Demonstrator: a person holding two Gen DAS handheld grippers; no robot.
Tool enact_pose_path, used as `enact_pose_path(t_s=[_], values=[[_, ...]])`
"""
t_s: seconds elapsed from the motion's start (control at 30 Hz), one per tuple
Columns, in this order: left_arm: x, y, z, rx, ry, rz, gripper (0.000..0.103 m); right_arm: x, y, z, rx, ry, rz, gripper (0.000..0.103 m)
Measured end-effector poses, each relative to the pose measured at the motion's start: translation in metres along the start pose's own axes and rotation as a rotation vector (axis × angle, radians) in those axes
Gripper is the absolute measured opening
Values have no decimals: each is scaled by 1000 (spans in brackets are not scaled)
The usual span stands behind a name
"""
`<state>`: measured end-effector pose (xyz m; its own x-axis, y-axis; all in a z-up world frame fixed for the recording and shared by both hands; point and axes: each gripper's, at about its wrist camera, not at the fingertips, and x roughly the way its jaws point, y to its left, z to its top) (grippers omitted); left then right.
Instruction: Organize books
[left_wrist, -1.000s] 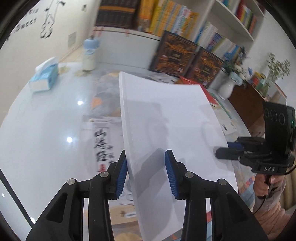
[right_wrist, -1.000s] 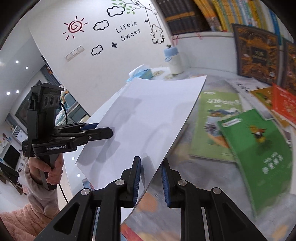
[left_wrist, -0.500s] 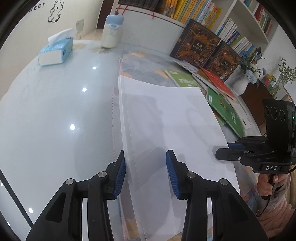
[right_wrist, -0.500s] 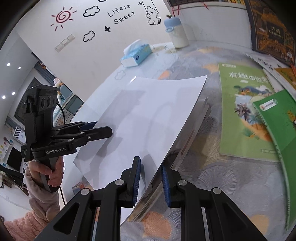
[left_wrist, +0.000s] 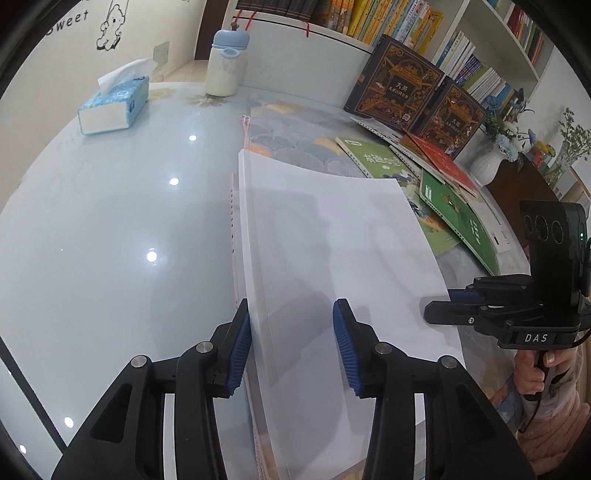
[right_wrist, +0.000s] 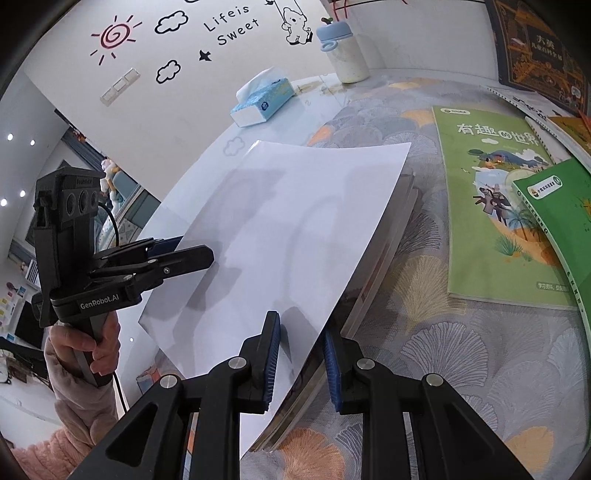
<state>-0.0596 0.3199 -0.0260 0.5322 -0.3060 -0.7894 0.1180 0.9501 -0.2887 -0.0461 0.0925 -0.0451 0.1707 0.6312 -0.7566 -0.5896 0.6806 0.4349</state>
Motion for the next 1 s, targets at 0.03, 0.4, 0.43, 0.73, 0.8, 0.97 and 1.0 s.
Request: enact_pose_path(t_s=[0.03, 0.4, 0.43, 0.73, 0.8, 0.97, 1.0], values=[[0, 0, 0, -1, 1, 3, 40, 0, -1, 0, 2, -1, 1, 22], [-23, 7, -1, -33, -59, 52, 41, -3, 0, -1, 15, 9, -18, 24], [-26, 6, -1, -32, -67, 47, 41, -4, 0, -1, 17, 11, -25, 24], [-29, -14, 3, -34, -68, 82, 41, -37, -10, -9, 41, -29, -54, 46], [-27, -24, 5, -23, -68, 81, 41, -47, -18, -16, 51, -45, -66, 46], [-16, -61, 16, 10, -62, 56, 41, -78, -54, -33, 125, -89, -75, 46], [-13, -69, 19, 15, -61, 52, 41, -87, -64, -37, 144, -103, -80, 46]])
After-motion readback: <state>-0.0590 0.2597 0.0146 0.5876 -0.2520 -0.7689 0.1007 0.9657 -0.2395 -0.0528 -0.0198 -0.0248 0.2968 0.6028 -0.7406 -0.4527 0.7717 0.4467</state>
